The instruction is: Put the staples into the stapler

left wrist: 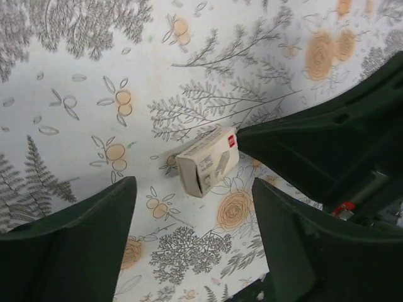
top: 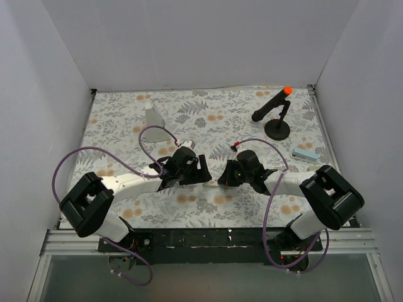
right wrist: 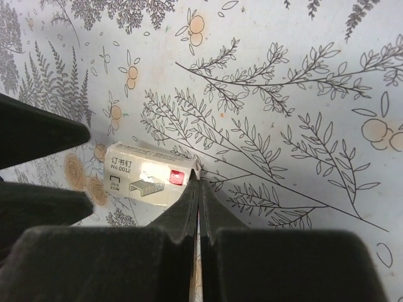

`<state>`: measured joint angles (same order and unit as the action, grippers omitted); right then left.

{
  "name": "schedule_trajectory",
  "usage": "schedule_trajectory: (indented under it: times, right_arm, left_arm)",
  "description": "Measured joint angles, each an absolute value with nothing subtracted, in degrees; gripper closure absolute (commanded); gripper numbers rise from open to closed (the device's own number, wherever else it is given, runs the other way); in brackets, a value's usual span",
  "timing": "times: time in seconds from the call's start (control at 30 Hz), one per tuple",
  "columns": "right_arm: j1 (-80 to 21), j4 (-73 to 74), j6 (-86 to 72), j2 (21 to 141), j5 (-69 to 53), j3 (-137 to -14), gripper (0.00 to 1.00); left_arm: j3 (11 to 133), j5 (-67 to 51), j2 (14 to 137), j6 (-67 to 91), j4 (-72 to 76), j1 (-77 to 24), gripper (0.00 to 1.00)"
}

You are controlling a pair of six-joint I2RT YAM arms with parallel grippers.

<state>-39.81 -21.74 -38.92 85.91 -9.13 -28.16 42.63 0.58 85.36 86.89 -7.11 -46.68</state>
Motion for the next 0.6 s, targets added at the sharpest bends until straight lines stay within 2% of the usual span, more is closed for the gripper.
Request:
schedule_trajectory:
  times: [0.03, 0.13, 0.27, 0.43, 0.53, 0.6]
  right_arm:
    - [-39.92, -20.6, -38.24, 85.91, -8.91, -28.82, 0.99]
    - [-40.45, -16.99, -35.81, 85.91, -8.08, -30.94, 0.99]
    - [-41.41, -13.06, -33.43, 85.86, -6.31, -33.45, 0.99]
    - [-41.93, -11.44, -32.45, 85.38, -4.91, -34.02, 0.99]
    - [-42.17, -10.72, -32.25, 85.25, -4.6, -34.09, 0.99]
    - [-42.3, -10.04, -32.01, 85.14, -4.23, -34.28, 0.99]
  left_arm:
    - [42.63, 0.82, 83.99, 84.93, -7.22, -46.68, 0.15]
    - [42.63, 1.56, 78.85, 77.71, -7.27, -46.68, 0.11]
    - [42.68, 3.68, 73.47, 70.78, -7.31, -46.68, 0.12]
    - [42.06, 5.06, 72.66, 74.11, -7.31, -46.68, 0.11]
    - [39.13, 4.29, 72.73, 76.34, -5.3, -46.65, 0.13]
    - [37.65, 4.32, 73.03, 77.84, -5.48, -46.65, 0.19]
